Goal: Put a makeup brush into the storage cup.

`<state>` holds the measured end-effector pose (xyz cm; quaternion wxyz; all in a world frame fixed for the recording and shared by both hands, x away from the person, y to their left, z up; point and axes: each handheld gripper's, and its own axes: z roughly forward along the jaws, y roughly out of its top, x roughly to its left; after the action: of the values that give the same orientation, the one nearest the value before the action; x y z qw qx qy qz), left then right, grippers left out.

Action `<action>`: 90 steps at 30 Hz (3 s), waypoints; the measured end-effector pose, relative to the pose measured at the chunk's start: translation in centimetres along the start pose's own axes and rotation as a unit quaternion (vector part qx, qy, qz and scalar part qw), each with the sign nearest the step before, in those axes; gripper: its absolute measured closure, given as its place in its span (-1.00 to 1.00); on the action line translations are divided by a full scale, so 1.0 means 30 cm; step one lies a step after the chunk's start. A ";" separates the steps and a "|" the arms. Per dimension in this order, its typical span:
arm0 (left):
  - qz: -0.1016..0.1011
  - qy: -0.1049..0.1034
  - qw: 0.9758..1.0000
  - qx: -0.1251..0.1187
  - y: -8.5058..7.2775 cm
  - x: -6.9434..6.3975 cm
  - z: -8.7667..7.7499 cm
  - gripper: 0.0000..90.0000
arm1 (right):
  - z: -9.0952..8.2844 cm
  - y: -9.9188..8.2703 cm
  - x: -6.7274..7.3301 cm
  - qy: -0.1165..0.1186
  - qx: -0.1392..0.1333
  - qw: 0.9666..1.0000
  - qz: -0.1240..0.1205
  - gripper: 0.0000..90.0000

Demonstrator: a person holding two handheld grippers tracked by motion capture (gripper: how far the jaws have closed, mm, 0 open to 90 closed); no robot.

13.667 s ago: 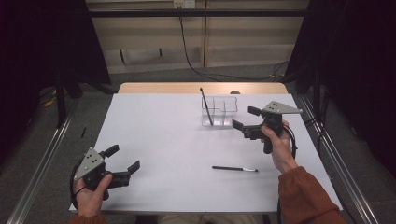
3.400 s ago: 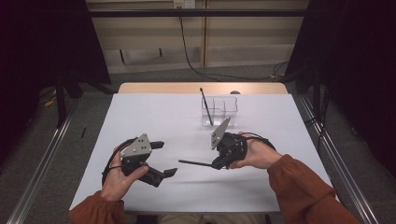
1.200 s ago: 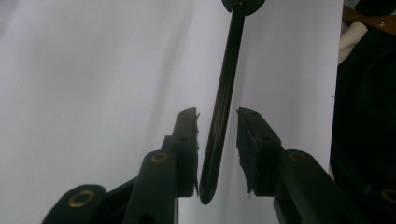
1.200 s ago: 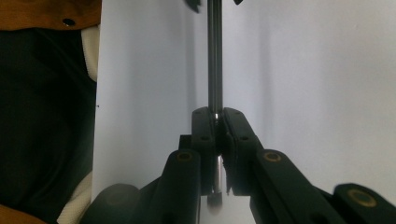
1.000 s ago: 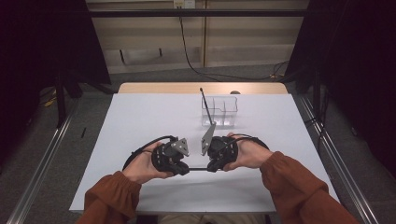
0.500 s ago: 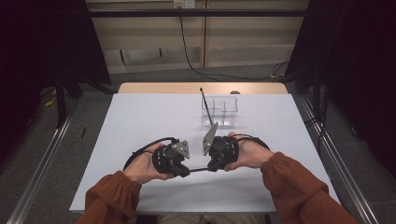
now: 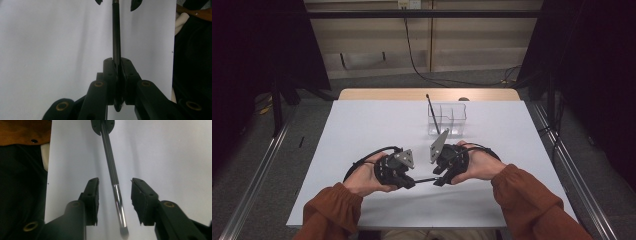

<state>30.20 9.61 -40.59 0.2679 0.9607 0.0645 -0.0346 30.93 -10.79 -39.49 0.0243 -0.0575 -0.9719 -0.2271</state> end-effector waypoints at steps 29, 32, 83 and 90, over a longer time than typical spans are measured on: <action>-0.047 0.013 0.998 -0.032 -0.090 0.013 -0.054 0.86 | -0.061 -0.123 -0.011 -0.040 -0.055 0.996 0.056 -0.62; -0.053 0.012 0.998 -0.035 -0.105 0.016 -0.058 0.86 | -0.068 -0.138 -0.013 -0.046 -0.065 0.995 0.064 -0.68; -0.109 0.036 0.962 -0.249 -0.221 0.001 -0.082 0.86 | -0.064 -0.296 0.058 -0.089 -0.245 0.956 0.135 -0.88; -0.108 0.038 0.954 -0.277 -0.219 -0.009 -0.075 0.87 | -0.048 -0.289 0.065 -0.087 -0.258 0.953 0.133 -0.85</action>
<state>29.06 16.31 -41.98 0.5158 0.8365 0.1848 -0.0073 27.96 -18.95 -41.87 -0.0461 -0.2099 -0.8623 -0.4585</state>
